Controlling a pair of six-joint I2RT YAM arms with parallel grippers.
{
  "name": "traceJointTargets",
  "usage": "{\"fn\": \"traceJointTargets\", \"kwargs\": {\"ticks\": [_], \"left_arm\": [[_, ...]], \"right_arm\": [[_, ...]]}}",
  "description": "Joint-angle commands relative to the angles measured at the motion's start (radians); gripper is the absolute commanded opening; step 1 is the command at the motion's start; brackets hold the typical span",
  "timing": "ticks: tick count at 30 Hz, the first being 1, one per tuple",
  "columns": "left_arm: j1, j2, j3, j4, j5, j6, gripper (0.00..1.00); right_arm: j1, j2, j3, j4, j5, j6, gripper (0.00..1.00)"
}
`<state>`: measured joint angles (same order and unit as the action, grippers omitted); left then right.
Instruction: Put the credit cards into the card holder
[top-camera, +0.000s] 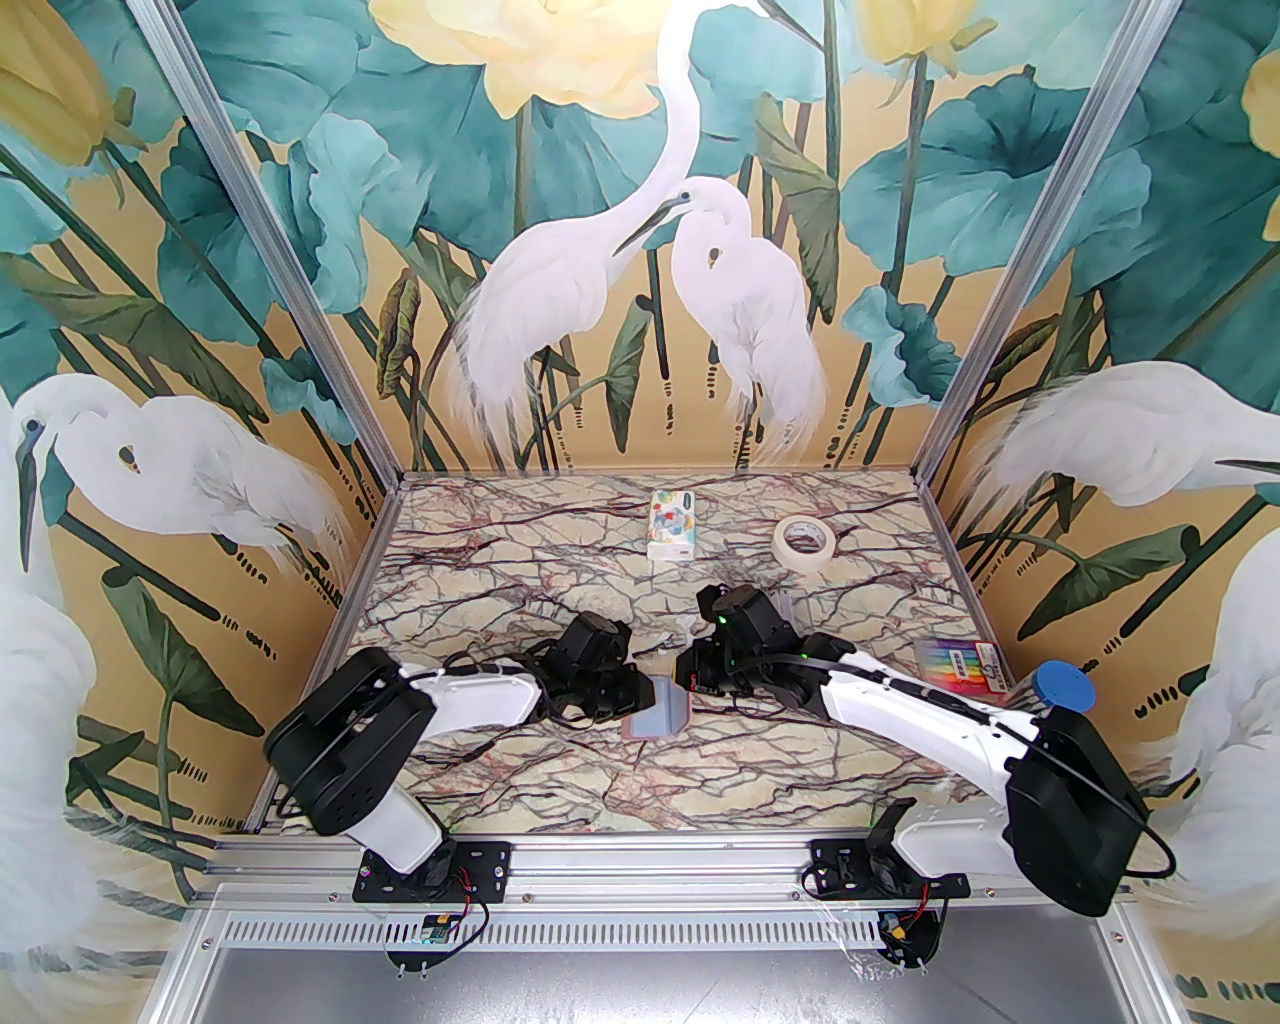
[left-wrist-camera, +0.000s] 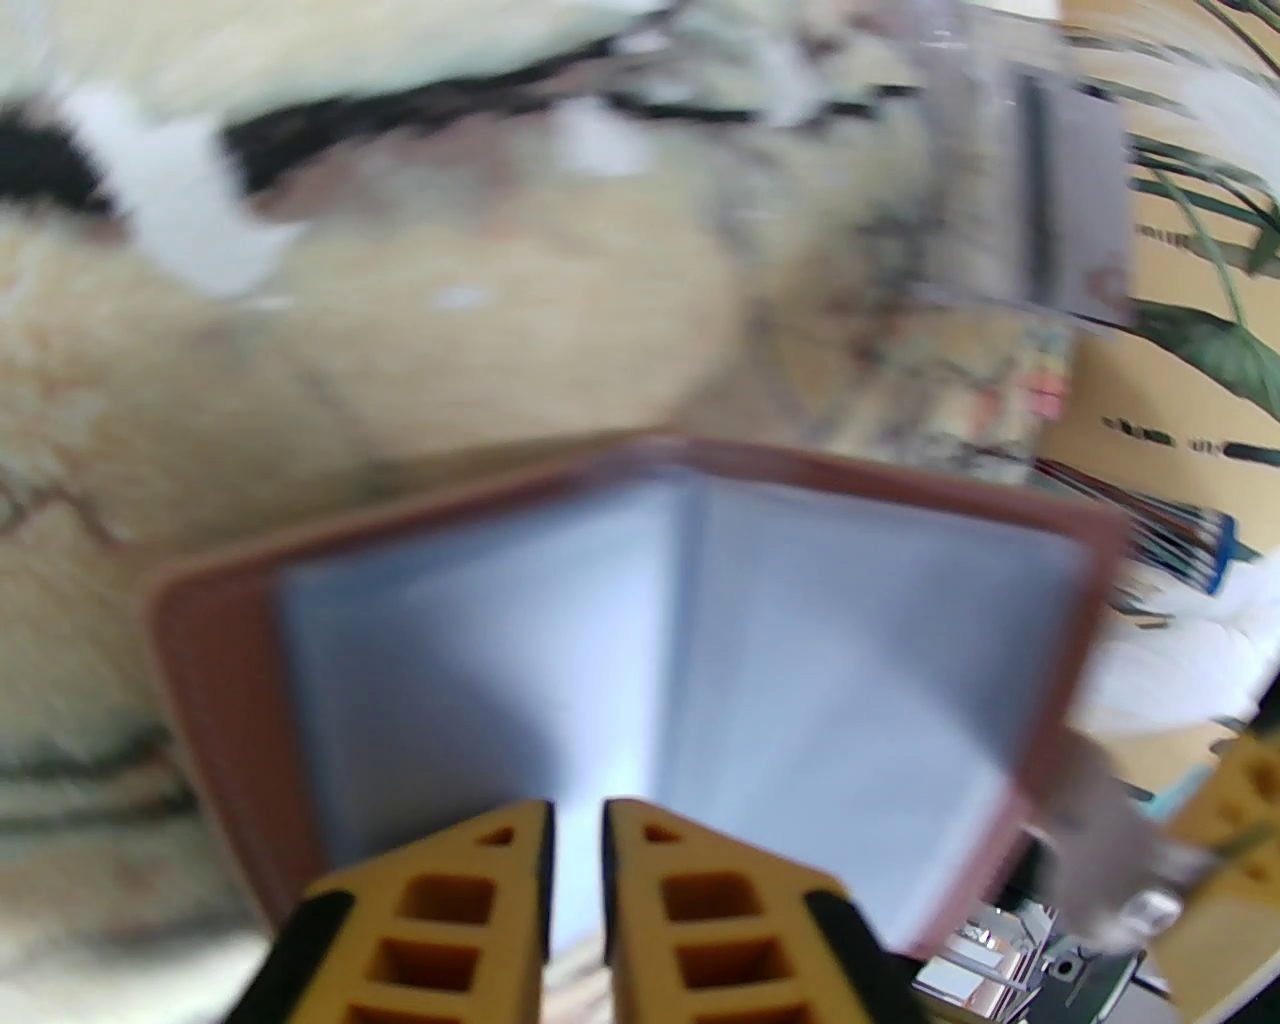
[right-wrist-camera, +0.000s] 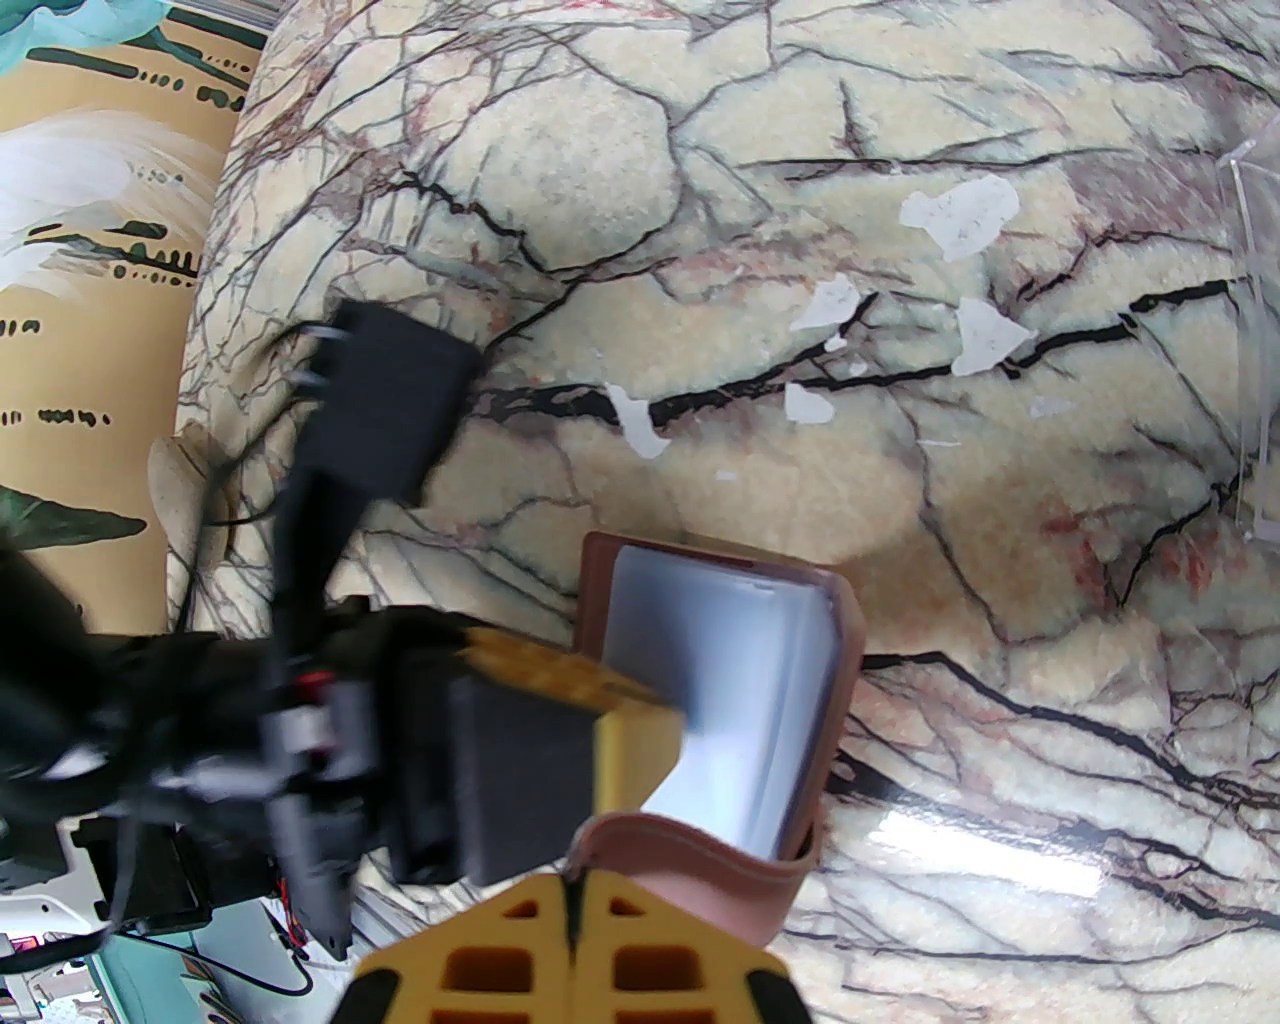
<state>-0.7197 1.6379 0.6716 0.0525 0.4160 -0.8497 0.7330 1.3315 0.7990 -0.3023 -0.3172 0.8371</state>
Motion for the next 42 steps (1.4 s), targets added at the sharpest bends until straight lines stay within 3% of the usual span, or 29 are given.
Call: {"fn": "traceJointTargets", "kwargs": {"ticks": [1,9,15,24,34,39,42], "left_arm": [[-0.003,0.011,-0.029,0.006,-0.058,-0.018,0.13],[-0.003,0.015,-0.085,0.032,-0.090,-0.047,0.09],[-0.003,0.005,-0.120,0.036,-0.115,-0.064,0.09],[-0.003,0.000,-0.142,0.044,-0.133,-0.077,0.08],[-0.003,0.000,-0.157,0.055,-0.141,-0.089,0.07],[-0.003,-0.004,-0.163,0.053,-0.146,-0.090,0.07],[-0.003,-0.005,-0.166,0.053,-0.148,-0.092,0.07]], "right_arm": [[-0.003,-0.027,-0.001,0.021,-0.048,-0.011,0.00],[0.012,0.038,-0.002,0.152,-0.184,-0.029,0.00],[-0.001,0.080,0.015,-0.069,0.040,-0.082,0.00],[-0.009,0.053,-0.038,-0.032,0.040,-0.058,0.00],[0.046,0.093,0.031,0.215,-0.235,-0.010,0.00],[0.043,0.093,0.037,0.006,0.009,-0.104,0.00],[0.030,0.100,0.010,-0.019,0.073,-0.098,0.00]]}}
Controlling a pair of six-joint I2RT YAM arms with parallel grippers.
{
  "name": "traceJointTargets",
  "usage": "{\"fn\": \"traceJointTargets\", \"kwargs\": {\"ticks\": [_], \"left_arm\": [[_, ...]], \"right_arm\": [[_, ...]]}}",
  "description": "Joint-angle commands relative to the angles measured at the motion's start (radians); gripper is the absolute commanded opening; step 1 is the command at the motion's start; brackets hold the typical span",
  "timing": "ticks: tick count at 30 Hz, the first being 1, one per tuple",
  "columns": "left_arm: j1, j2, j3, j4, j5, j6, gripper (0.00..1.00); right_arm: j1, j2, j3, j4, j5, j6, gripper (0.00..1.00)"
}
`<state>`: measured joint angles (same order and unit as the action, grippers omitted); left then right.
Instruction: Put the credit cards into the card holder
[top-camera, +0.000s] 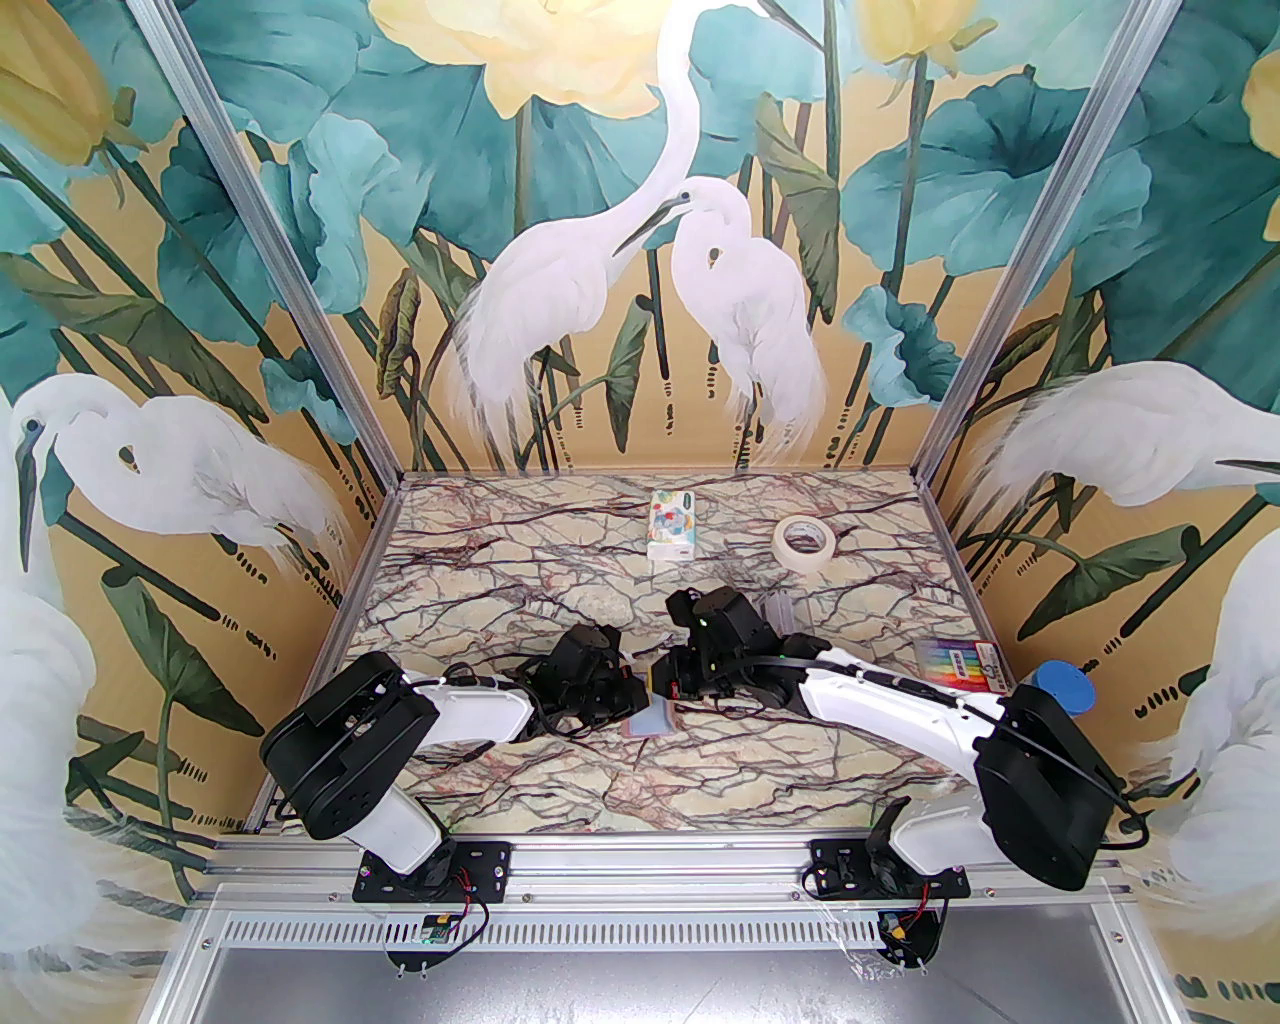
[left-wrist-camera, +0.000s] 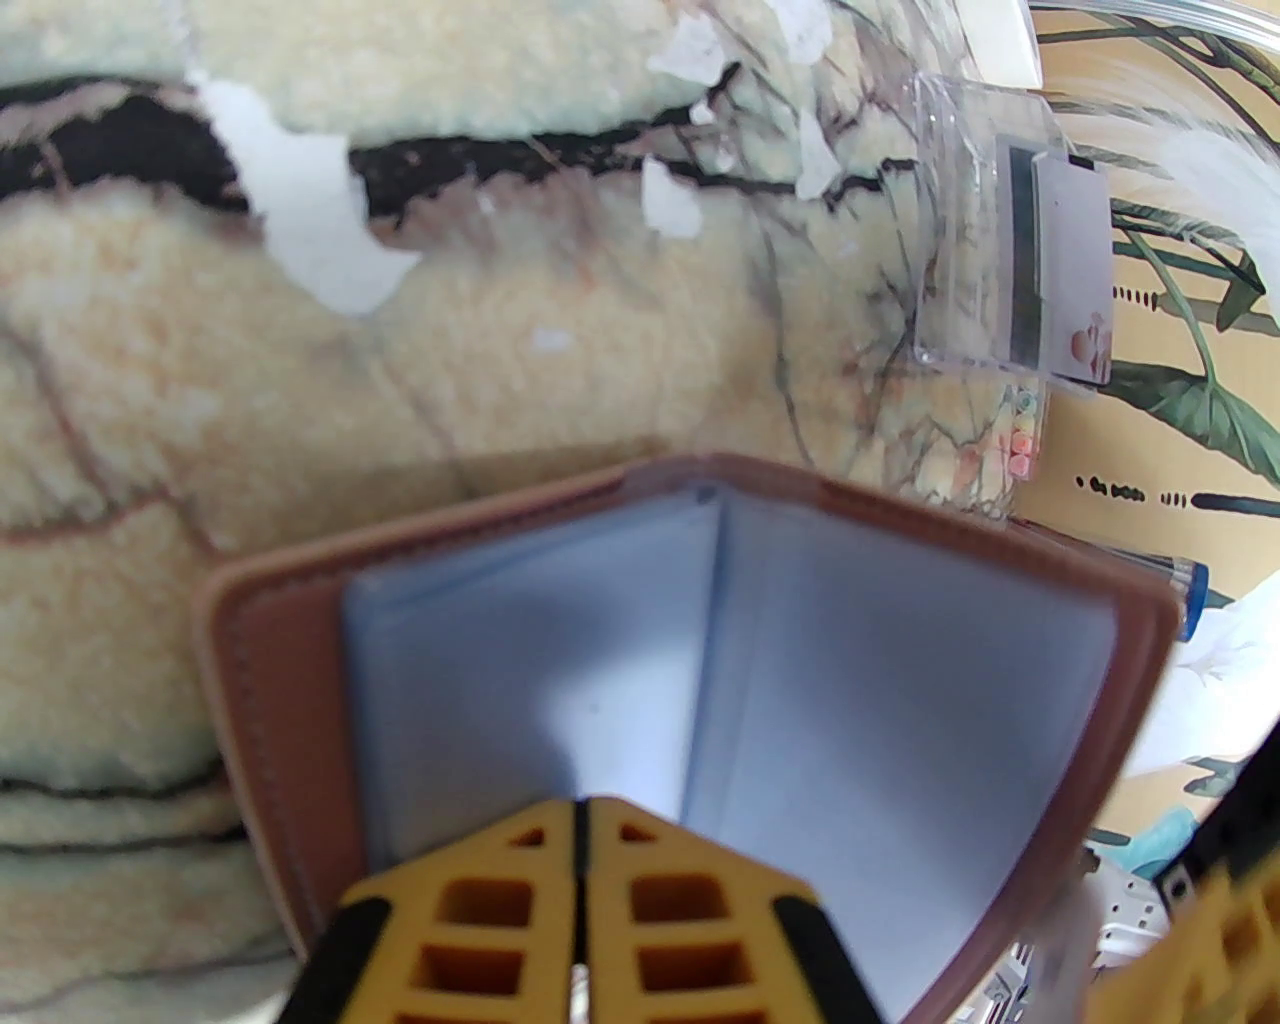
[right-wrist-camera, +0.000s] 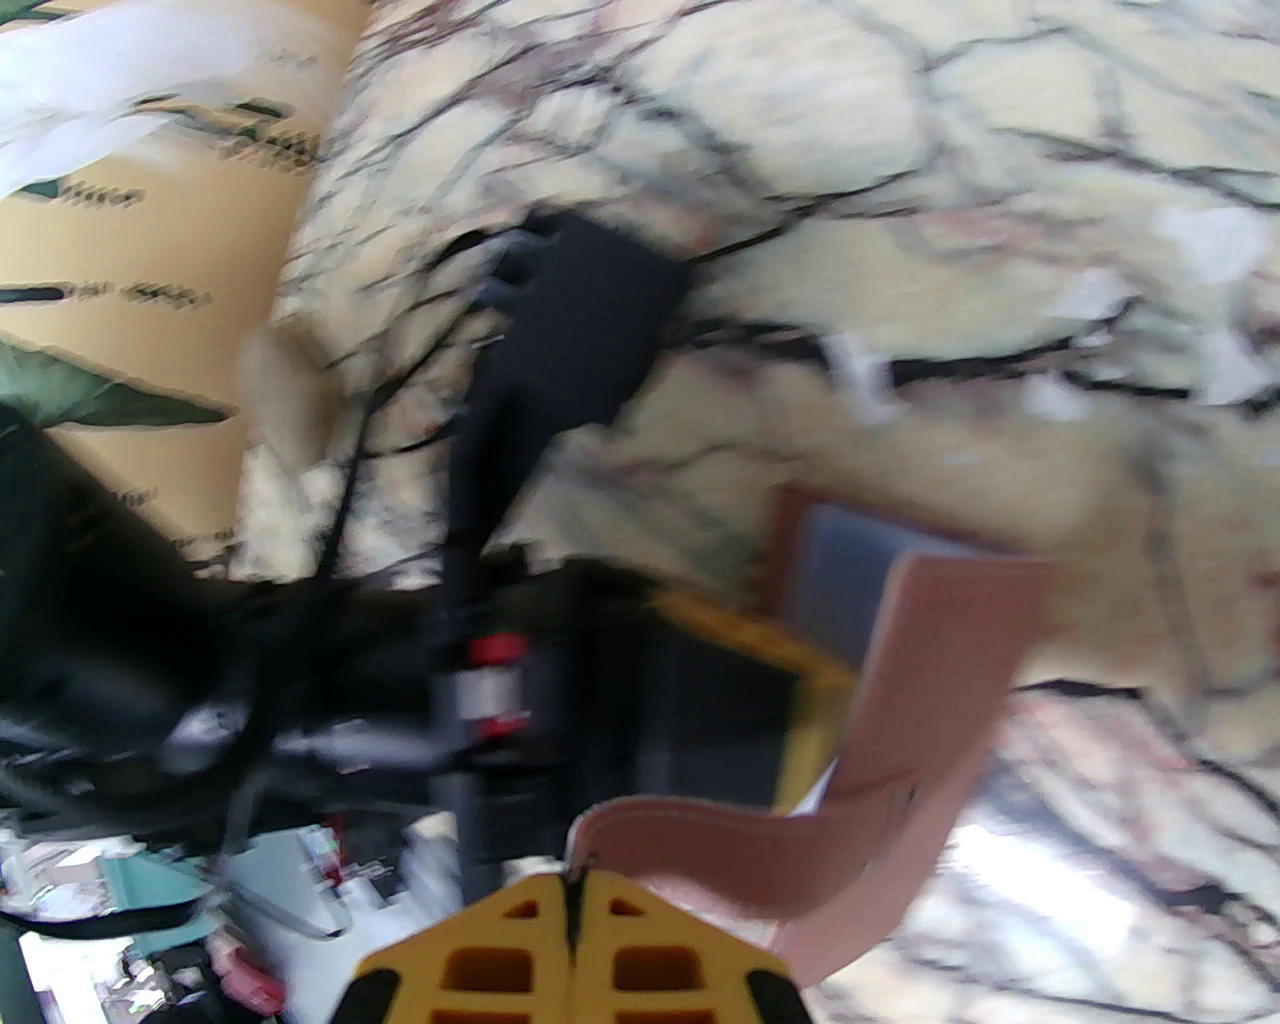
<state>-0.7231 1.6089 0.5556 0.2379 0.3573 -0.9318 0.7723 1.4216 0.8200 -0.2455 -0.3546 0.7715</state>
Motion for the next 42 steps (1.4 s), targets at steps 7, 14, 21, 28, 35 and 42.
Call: {"fn": "traceJointTargets", "kwargs": {"ticks": [7,14,21,28,35,42], "left_arm": [[0.002,0.025,-0.053,-0.134,-0.097,-0.015,0.06],[0.002,0.025,-0.055,-0.134,-0.099,-0.016,0.06],[0.002,0.013,-0.064,-0.140,-0.112,-0.024,0.05],[0.011,-0.017,-0.100,-0.143,-0.126,-0.048,0.04],[0.014,-0.038,-0.117,-0.144,-0.136,-0.059,0.04],[0.015,-0.044,-0.112,-0.145,-0.129,-0.054,0.06]], "right_arm": [[-0.013,0.024,-0.021,-0.075,0.133,-0.005,0.00],[0.016,0.025,0.036,0.075,-0.121,0.018,0.00],[0.026,0.028,0.004,0.165,-0.161,0.024,0.00],[-0.003,0.044,-0.084,0.229,-0.066,0.068,0.00],[-0.017,0.045,-0.111,0.217,-0.036,0.073,0.00],[-0.018,-0.015,-0.071,0.197,-0.131,0.063,0.00]]}}
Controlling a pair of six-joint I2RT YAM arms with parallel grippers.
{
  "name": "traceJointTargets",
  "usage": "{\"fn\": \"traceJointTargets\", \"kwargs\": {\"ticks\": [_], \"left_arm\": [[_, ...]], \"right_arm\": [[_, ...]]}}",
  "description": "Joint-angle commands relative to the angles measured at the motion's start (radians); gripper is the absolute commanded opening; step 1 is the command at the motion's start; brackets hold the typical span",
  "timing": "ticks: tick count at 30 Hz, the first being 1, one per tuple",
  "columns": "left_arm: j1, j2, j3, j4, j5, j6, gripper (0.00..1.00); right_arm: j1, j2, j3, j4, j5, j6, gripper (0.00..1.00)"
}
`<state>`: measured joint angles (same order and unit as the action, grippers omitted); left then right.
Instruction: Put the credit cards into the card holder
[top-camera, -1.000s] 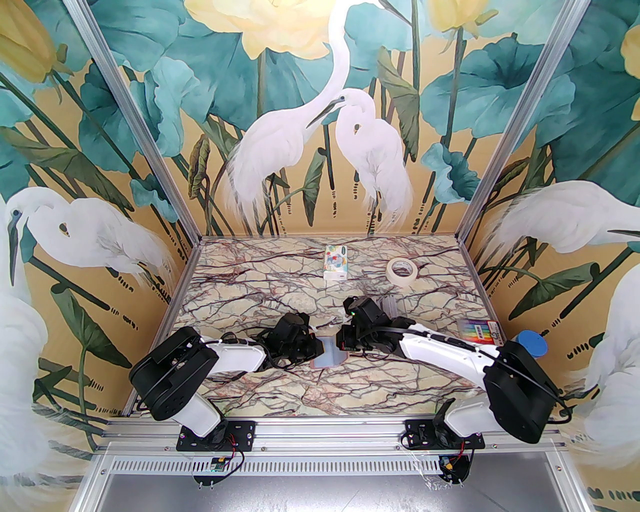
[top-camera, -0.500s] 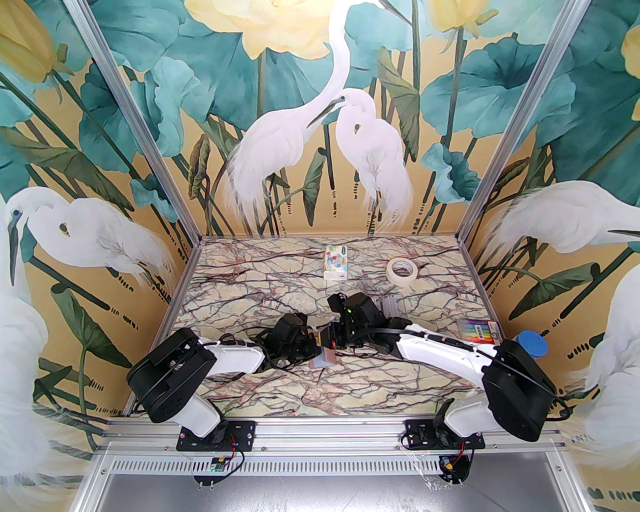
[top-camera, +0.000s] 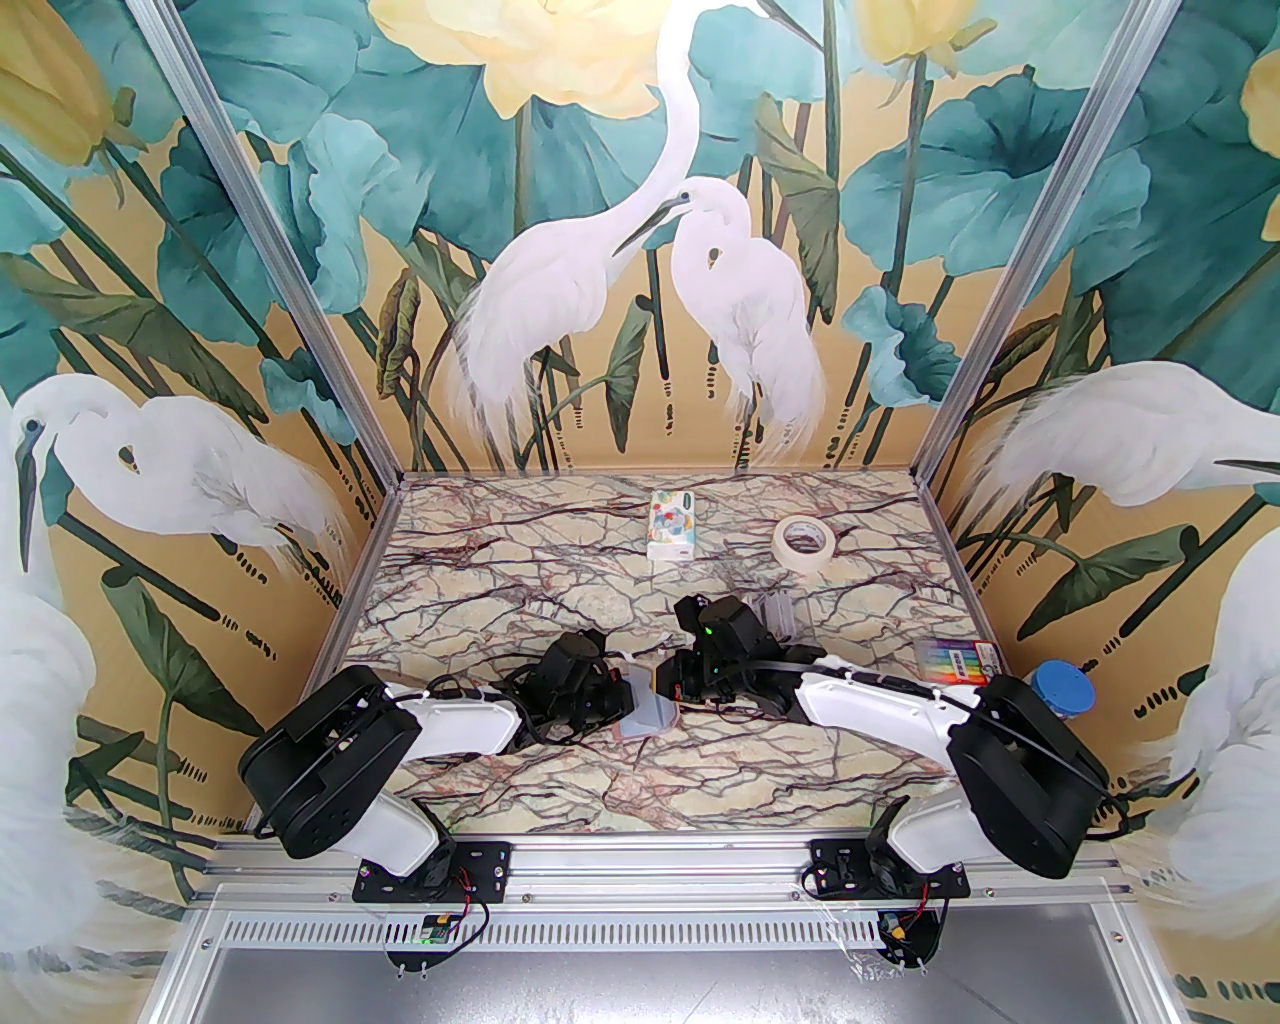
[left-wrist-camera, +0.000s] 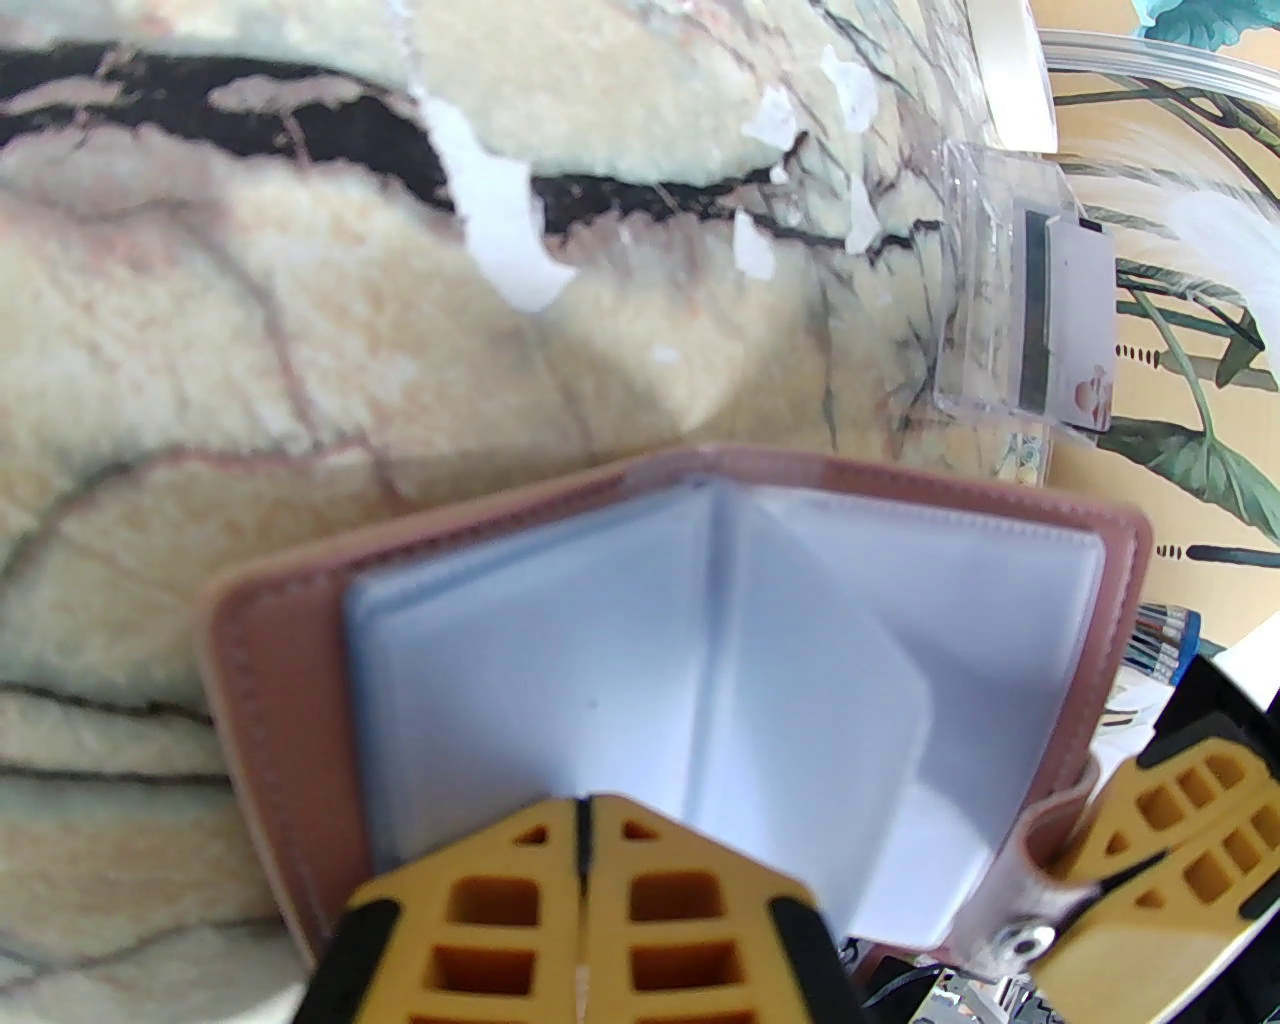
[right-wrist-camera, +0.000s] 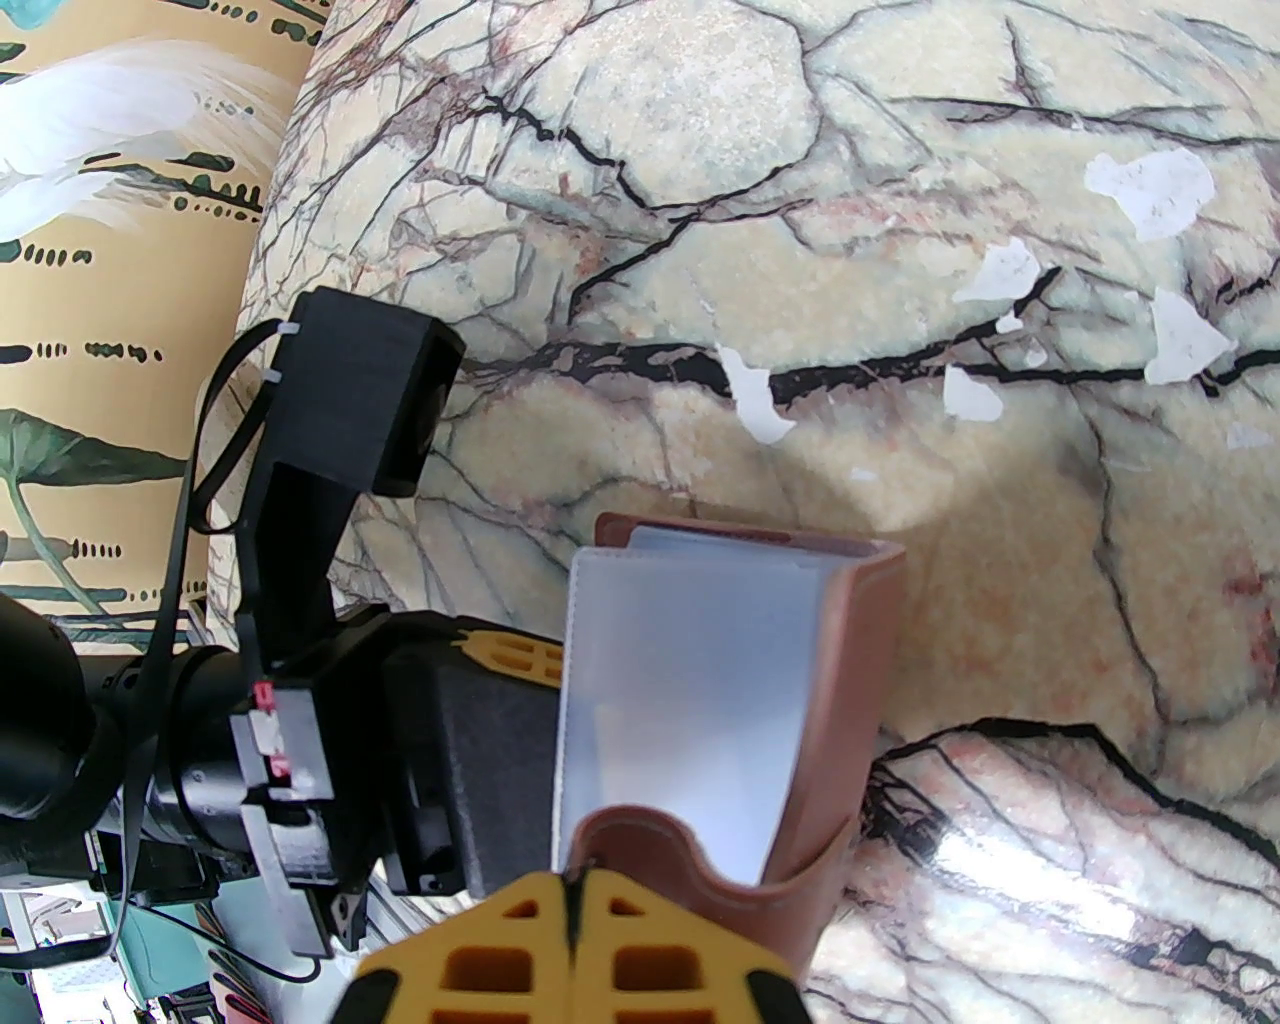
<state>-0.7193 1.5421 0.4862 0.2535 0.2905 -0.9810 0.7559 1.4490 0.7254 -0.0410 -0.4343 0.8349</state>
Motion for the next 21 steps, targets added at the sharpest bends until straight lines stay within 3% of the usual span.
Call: {"fn": "traceJointTargets", "kwargs": {"ticks": [1,5,14,18,21], "left_arm": [[0.011,0.013,-0.043,-0.163,-0.061,0.000,0.08],[0.012,-0.057,-0.042,-0.206,-0.060,0.022,0.25],[0.016,-0.305,-0.020,-0.500,-0.146,0.073,0.39],[0.017,-0.365,0.001,-0.555,-0.152,0.093,0.39],[0.017,-0.361,-0.006,-0.445,-0.069,0.106,0.33]], "right_arm": [[-0.001,-0.056,0.031,-0.017,-0.056,-0.006,0.00],[-0.001,-0.104,0.063,-0.092,-0.043,-0.035,0.00],[0.000,-0.130,0.053,-0.093,-0.046,-0.029,0.00],[0.000,-0.121,0.055,-0.089,-0.050,-0.029,0.00],[0.000,-0.116,0.054,-0.086,-0.052,-0.028,0.00]]}}
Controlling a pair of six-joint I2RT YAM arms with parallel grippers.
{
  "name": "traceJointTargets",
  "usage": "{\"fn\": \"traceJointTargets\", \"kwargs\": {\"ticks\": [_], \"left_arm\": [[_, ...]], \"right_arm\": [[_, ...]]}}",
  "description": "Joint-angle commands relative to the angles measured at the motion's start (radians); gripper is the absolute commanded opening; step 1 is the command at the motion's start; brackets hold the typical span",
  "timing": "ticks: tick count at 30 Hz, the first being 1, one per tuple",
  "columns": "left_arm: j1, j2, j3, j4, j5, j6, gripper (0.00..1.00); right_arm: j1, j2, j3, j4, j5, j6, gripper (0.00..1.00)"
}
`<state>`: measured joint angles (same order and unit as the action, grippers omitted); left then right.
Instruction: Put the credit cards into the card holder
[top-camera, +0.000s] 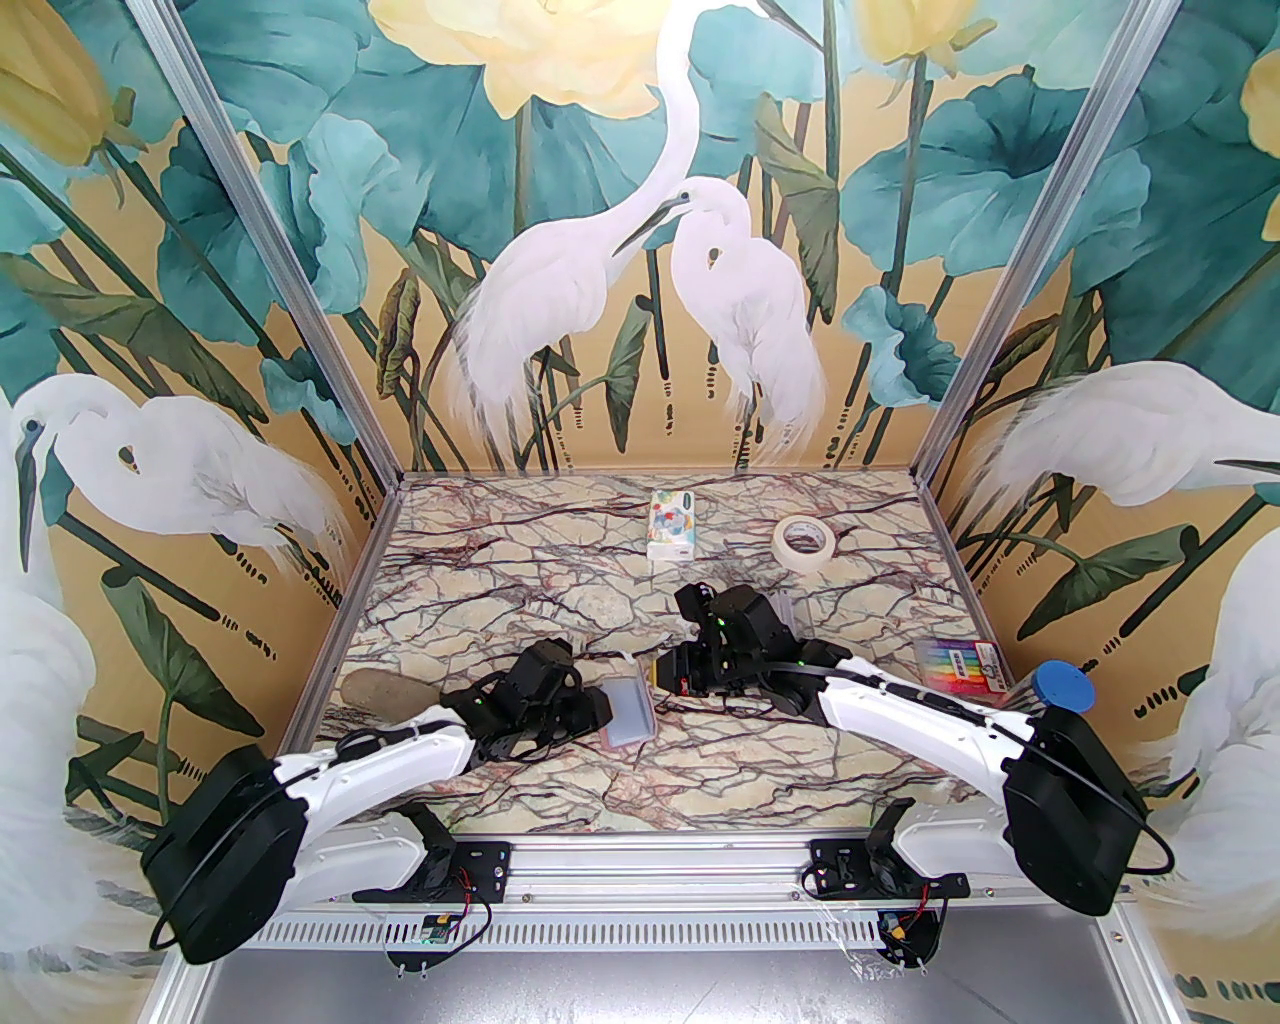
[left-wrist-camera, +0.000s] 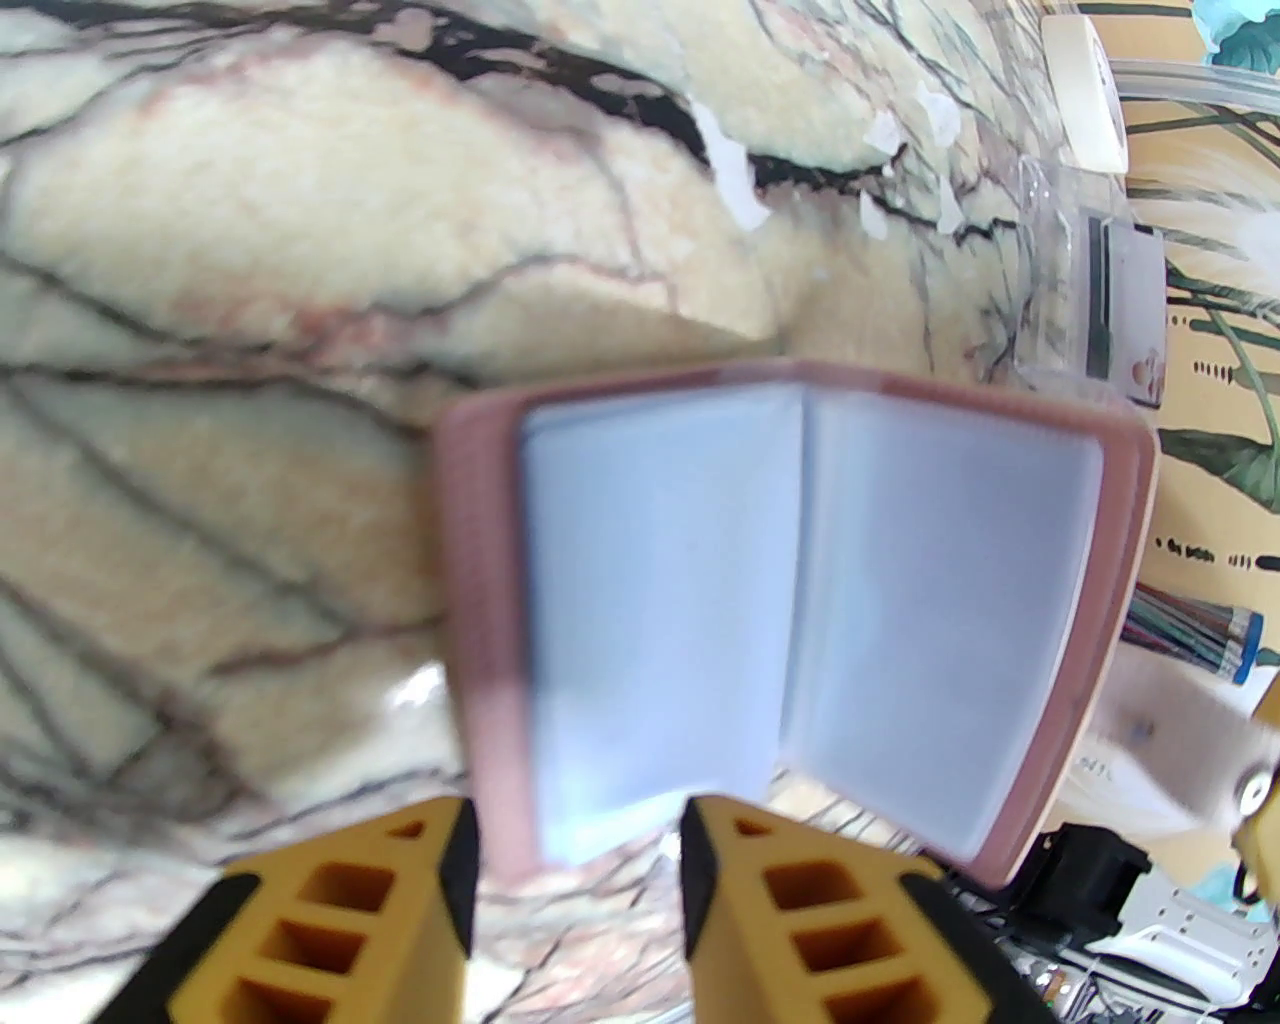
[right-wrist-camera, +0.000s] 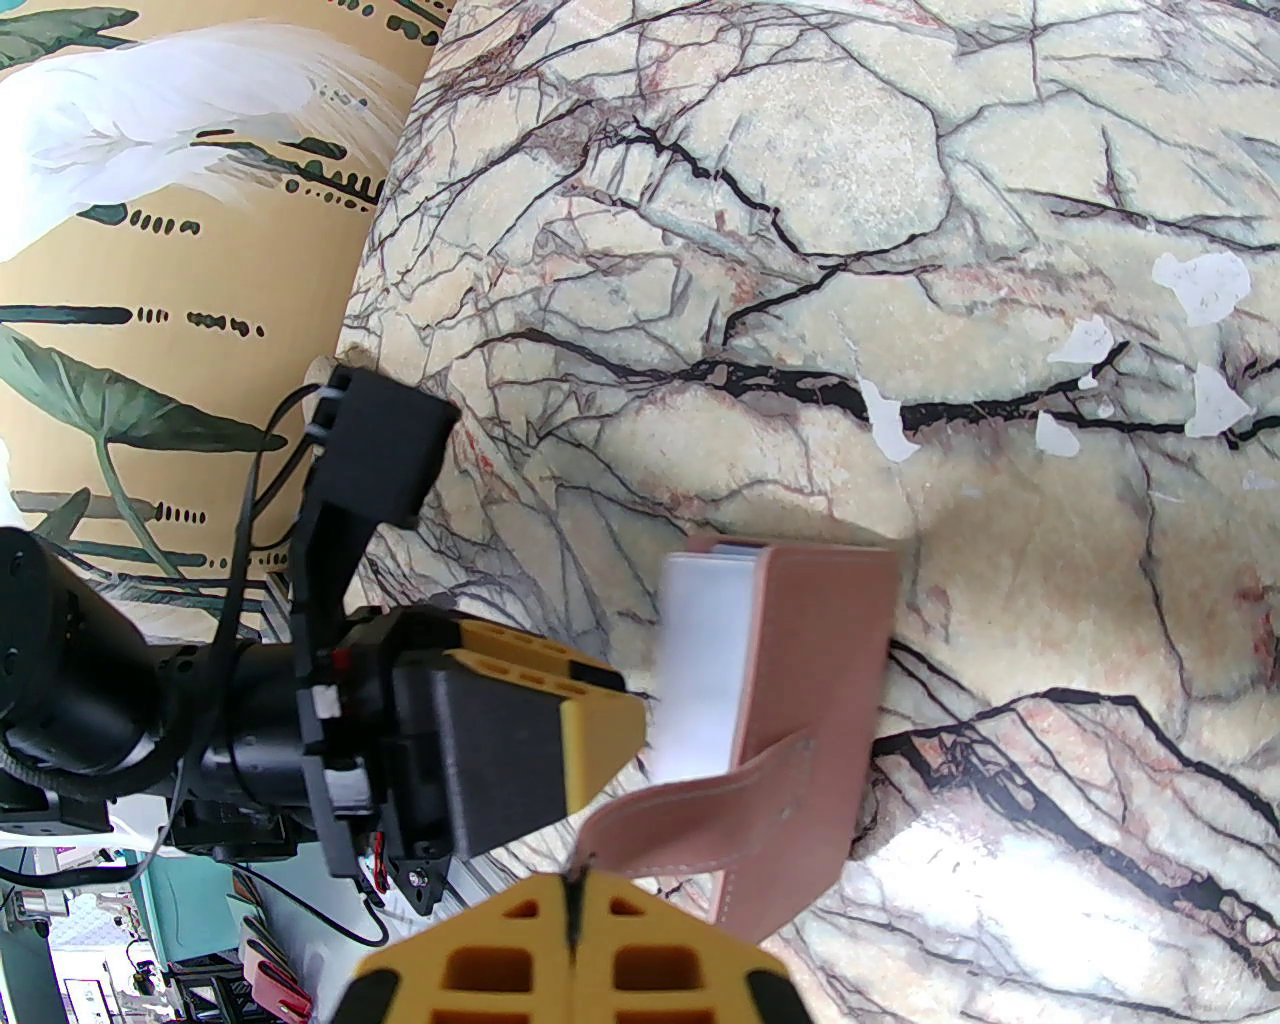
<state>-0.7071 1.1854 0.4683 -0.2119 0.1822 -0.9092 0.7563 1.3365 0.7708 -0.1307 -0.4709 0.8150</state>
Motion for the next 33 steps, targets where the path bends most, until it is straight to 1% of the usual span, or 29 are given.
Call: {"fn": "traceJointTargets", "kwargs": {"ticks": [1,3,4,10,16,19,21,23,26,27,29,30,33], "left_arm": [[0.006,0.006,0.010,0.071,0.080,0.035,0.30],[0.003,0.031,0.016,0.156,0.144,0.033,0.25],[0.001,0.044,0.022,0.177,0.158,0.037,0.23],[-0.001,0.141,0.049,0.248,0.168,0.049,0.15],[-0.002,0.267,0.047,0.243,0.095,0.022,0.07],[0.001,0.322,0.036,0.252,0.080,0.004,0.06],[0.000,0.334,0.022,0.250,0.062,-0.008,0.03],[0.000,0.337,-0.001,0.258,0.047,-0.021,0.02],[0.000,0.335,-0.029,0.279,0.047,-0.034,0.02],[0.001,0.335,-0.034,0.283,0.048,-0.037,0.01],[0.001,0.330,-0.044,0.288,0.045,-0.039,0.01],[0.000,0.326,-0.047,0.289,0.042,-0.040,0.01],[0.000,0.327,-0.047,0.289,0.043,-0.039,0.01]], "right_arm": [[0.000,-0.001,0.006,0.005,-0.015,-0.008,0.00],[0.000,0.004,0.002,0.009,-0.015,-0.007,0.00],[0.000,0.008,-0.002,0.011,-0.015,-0.007,0.00],[0.000,0.018,-0.021,0.036,-0.017,0.004,0.00],[0.001,0.020,-0.028,0.030,-0.008,0.003,0.00],[0.000,0.014,-0.033,0.030,-0.007,0.003,0.00],[0.000,0.005,-0.038,0.021,-0.002,-0.003,0.00],[-0.002,-0.007,-0.031,-0.018,0.027,-0.019,0.00],[-0.007,-0.024,-0.012,-0.127,0.121,-0.056,0.00],[-0.011,-0.026,-0.009,-0.164,0.154,-0.071,0.04],[-0.024,-0.027,-0.011,-0.206,0.194,-0.082,0.22],[-0.032,-0.026,-0.018,-0.213,0.196,-0.082,0.32],[-0.043,-0.022,-0.032,-0.214,0.188,-0.090,0.45]]}}
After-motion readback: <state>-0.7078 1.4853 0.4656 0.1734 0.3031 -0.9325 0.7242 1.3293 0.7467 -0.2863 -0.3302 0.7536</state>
